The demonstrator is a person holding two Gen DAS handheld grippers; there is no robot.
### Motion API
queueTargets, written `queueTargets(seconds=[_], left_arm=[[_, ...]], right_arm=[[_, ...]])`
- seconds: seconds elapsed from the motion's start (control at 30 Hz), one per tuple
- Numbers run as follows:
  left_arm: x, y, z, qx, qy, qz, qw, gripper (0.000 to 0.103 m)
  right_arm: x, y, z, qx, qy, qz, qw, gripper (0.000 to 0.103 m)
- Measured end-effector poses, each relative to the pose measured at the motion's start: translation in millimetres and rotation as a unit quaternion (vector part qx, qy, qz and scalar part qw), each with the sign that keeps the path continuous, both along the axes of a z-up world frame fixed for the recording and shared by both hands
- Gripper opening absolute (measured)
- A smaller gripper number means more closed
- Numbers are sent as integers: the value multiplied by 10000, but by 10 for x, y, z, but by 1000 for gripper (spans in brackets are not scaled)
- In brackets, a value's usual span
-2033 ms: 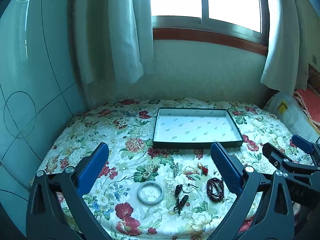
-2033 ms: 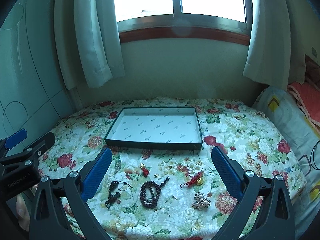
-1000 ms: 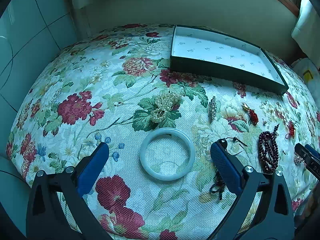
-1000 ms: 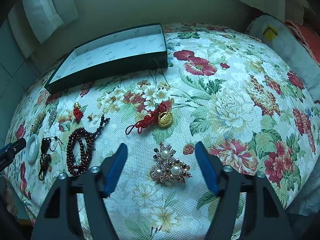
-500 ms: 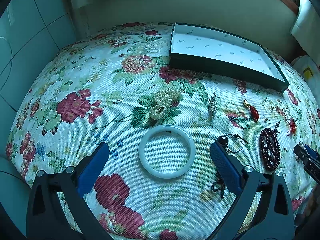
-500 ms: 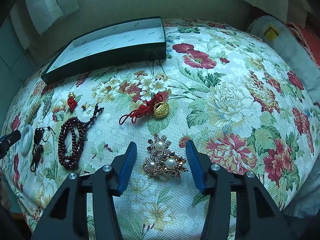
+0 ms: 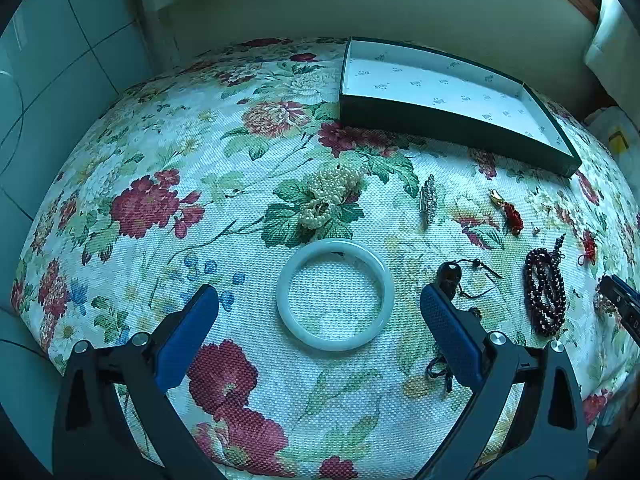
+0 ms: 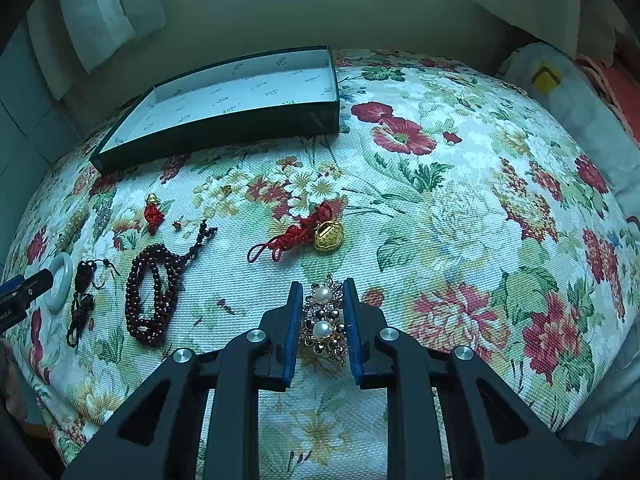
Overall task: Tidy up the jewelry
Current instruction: 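Lower the right gripper onto the pearl brooch and close on it while the left gripper approaches the white bangle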
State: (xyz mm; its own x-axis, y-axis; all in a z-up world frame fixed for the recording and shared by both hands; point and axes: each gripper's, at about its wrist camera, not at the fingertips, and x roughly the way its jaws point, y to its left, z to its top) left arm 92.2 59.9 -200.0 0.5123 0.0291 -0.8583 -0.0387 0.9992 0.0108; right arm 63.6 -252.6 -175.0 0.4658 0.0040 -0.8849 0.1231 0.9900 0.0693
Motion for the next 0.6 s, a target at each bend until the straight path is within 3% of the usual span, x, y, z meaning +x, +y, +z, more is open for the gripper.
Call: queueTargets(seconds=[0.23,0.27,0.33,0.37,0.47,0.5,0.53,0.6], left_arm=[[-10,-25,-4,7,1,-43,10000,100],[-15,-29,-4,6,7,-33,10000,100],[-13,-23,-4,-1,10,-22,10000,100],[-13,-20,-3,2,8,-19,10000,100],[-11,-19,-7,5,21,-27,10000,100],[-8,-18,-13,8,32,-30,10000,100],[-6,-16,-20,12,46,-29,10000,100],[-1,-13,-33,20,58,-26,10000,100]], right_arm=[[4,-54,-6,157,44,-75,9998,25],[3,-54,-4,107,60,-96,9999,28],[-3,-58,-9,16,118,-125,9999,49],[-11,-68,-12,48,114,-137,9998,51],[-19,-60,-53,149,200,-94,9996,50],[-23,-37,-62,109,204,-59,9997,47],[-31,-15,-62,40,192,-7,9998,37],[-33,21,-49,36,174,107,9998,30]])
